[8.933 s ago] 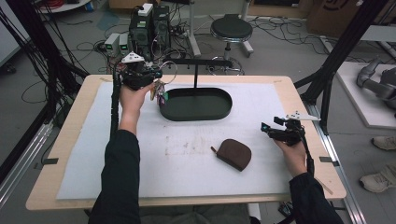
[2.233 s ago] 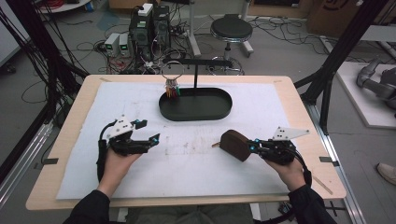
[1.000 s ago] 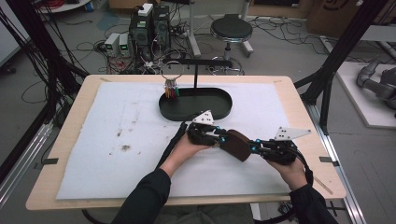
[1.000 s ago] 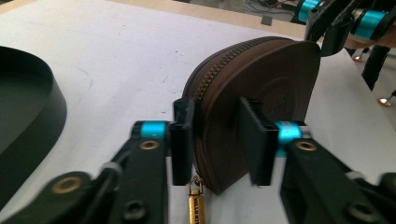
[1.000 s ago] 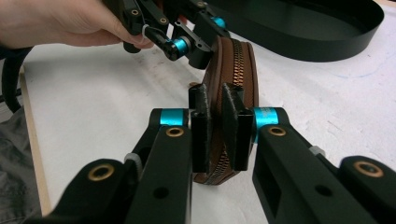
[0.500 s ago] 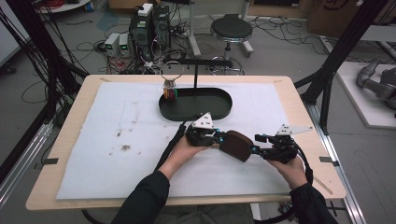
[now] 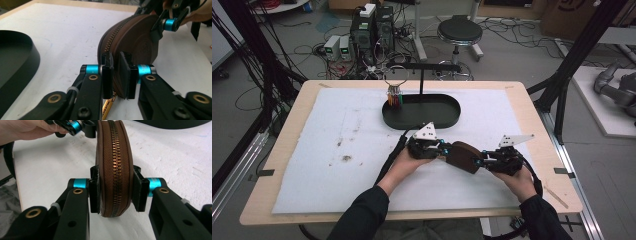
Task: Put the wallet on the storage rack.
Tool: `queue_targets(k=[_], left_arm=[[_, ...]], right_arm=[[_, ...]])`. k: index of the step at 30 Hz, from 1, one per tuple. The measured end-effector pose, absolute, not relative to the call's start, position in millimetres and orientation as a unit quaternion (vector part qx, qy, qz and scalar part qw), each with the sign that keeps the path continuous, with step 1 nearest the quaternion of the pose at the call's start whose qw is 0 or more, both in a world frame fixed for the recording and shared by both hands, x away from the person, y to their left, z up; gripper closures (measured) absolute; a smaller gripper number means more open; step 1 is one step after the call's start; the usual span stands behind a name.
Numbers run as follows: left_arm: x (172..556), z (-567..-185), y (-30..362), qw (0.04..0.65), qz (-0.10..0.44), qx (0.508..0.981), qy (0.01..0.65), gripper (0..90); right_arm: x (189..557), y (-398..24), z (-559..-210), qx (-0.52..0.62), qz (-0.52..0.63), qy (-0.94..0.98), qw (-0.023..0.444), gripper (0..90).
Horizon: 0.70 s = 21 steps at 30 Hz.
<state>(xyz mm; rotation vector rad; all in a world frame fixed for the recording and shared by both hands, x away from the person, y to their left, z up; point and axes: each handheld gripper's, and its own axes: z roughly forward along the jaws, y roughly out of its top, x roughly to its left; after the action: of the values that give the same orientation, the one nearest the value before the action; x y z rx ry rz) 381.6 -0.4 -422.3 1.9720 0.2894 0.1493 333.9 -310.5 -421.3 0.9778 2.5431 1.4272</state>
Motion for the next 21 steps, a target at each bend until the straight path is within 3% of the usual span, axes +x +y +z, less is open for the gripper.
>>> queue_targets(k=[1, 3, 5, 10, 21], left_arm=[[381, -420, 2, 0.543, 0.066, 0.828, 0.127, 67.8], [380, -416, 8, 0.546, 0.066, 0.823, 0.143, 63.7], [378, -411, 17, 0.547, 0.062, 0.820, 0.159, 50.7], [360, -397, 60, 0.563, 0.100, 0.798, 0.192, 40.1], [327, -388, 144, 0.563, 0.163, 0.769, 0.256, 35.4]], right_arm=[[334, -310, -421, 0.314, 0.464, 0.827, 0.034, 67.0], [334, -310, -420, 0.312, 0.464, 0.828, 0.037, 67.2], [334, -308, -414, 0.308, 0.473, 0.824, 0.042, 67.4], [335, -301, -400, 0.300, 0.488, 0.818, 0.054, 67.5], [357, -276, -377, 0.291, 0.496, 0.814, 0.081, 67.5]])
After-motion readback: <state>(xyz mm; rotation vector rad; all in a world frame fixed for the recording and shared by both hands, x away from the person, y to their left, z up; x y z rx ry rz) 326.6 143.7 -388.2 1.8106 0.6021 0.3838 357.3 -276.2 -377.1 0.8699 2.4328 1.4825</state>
